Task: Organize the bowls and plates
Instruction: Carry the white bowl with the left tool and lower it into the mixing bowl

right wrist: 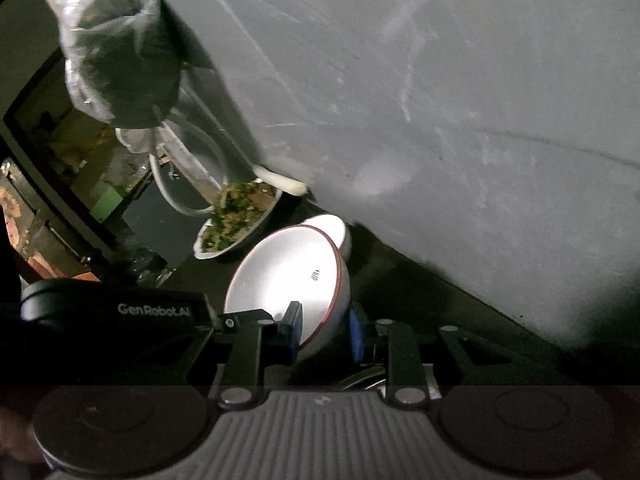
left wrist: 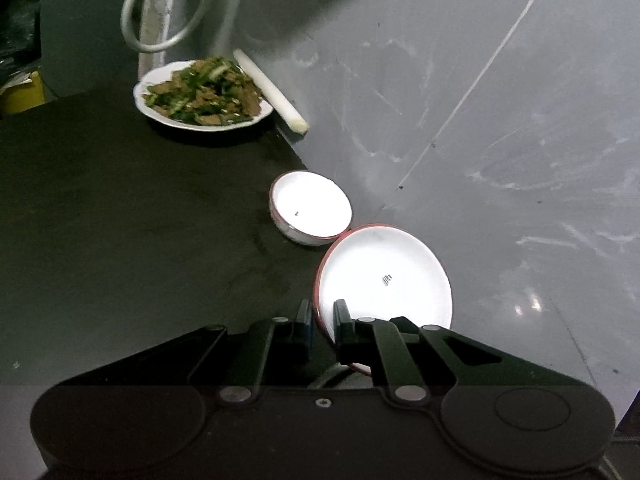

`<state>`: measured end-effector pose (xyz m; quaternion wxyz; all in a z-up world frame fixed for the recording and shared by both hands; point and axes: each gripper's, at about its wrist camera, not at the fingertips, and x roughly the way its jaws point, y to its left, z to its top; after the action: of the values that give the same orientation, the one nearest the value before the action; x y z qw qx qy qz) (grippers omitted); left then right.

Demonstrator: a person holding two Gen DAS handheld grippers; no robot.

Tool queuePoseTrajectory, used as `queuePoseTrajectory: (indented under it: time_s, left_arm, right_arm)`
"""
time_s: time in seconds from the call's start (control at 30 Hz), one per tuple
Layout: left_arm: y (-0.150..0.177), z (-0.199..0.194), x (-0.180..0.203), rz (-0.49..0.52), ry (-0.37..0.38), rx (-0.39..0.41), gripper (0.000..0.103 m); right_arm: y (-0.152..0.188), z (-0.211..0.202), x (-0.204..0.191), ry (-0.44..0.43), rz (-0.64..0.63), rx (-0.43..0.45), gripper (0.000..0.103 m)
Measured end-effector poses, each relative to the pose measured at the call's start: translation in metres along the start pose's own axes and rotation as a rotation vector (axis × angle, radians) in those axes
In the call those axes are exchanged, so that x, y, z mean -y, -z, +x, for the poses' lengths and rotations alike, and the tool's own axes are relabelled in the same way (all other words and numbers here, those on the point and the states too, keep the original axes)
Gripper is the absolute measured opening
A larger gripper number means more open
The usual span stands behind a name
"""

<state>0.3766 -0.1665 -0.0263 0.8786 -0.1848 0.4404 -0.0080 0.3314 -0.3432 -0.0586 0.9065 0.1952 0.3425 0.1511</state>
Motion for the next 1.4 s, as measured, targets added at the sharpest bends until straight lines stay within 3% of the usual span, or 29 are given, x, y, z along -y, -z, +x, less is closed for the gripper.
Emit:
queuePoseTrajectory:
  time_s: [0.57, 0.9, 1.4]
  left_arm:
    - [0.073, -0.126, -0.076, -0.129, 0.031, 0.083, 0.010]
    - [0.116, -0.147, -0.110, -0.165, 0.010, 0.057, 0.010]
    - [0.130, -0.152, -0.125, -0.157, -0.005, 0.030, 0.010]
  right_arm:
    - [0.057, -0.081, -0.099, -0.089, -0.171, -0.011, 0.027]
    - [0.114, -0.107, -0.121, -0.120, -0.239, -0.121, 0.027]
    - [0.147, -0.118, -0.134, -0.120, -0.262, -0.180, 0.027]
